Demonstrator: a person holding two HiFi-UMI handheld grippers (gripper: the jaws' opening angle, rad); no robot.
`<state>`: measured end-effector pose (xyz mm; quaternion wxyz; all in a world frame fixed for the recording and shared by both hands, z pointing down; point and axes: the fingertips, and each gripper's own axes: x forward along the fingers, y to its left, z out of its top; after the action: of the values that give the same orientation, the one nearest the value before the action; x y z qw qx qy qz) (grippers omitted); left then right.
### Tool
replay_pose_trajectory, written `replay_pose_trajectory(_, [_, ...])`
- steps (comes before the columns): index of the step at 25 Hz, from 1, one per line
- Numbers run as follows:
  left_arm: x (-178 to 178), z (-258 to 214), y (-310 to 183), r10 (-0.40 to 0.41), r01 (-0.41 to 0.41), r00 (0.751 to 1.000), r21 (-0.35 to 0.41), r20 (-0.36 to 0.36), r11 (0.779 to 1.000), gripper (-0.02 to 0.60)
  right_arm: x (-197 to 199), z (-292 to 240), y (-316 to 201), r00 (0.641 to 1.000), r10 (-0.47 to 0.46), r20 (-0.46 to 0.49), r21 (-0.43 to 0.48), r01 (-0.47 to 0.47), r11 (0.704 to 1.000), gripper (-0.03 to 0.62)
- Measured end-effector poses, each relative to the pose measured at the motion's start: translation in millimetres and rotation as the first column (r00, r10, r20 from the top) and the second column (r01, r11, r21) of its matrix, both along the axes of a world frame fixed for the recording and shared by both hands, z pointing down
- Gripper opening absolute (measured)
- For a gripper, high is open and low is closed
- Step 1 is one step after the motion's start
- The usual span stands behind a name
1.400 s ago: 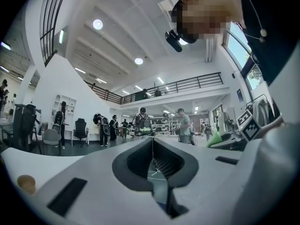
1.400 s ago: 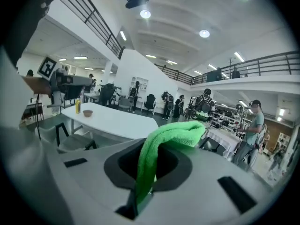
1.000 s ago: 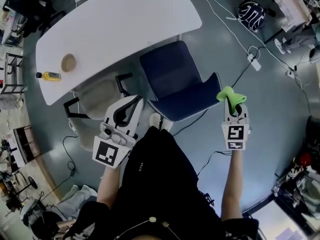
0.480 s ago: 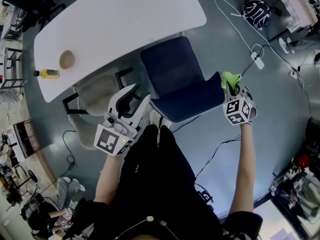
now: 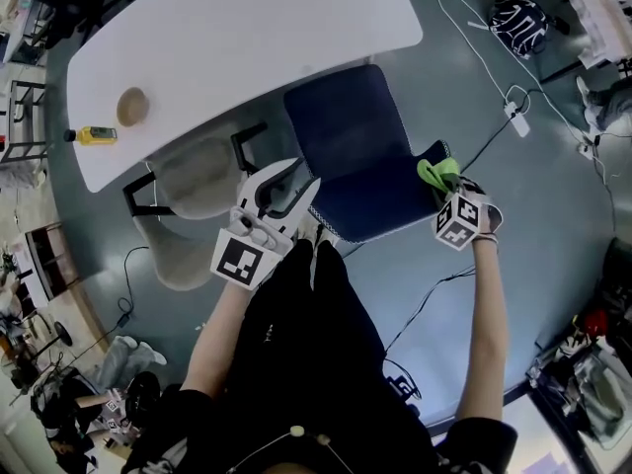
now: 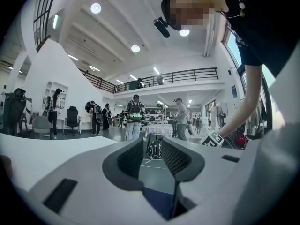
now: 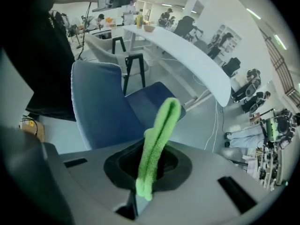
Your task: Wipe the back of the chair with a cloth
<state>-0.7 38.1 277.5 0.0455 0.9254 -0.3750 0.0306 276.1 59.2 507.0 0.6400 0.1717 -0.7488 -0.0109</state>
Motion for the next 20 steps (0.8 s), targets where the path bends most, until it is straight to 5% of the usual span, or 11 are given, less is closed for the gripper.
replay_pose_trajectory(8, [-16.5,18.2,0.2,-0.018,0.017,1.0,-0.048,-0.005,0.999,0.123,-4.9,9.8,11.2,0.999,-0.038,-0.021,-0.151,0.035,0.988,0.018])
replay_pose_trajectory(15, [-23.3,21.0,-4.7,-0.028,0.027,0.999,-0.053,-0.03,0.998,0.121,-8.5,14.0,30.5,0.983,-0.162,-0.091,-0.379,0.116,0.918,0.018])
replay_pose_trajectory(20, [-24.4,19.8,-6.2,-0.033,0.031,0.998,-0.053,-0.047,0.998,0.121,-14.8,11.9,40.9,0.964,-0.238,-0.116,-0.454,0.162,0.876,0.018])
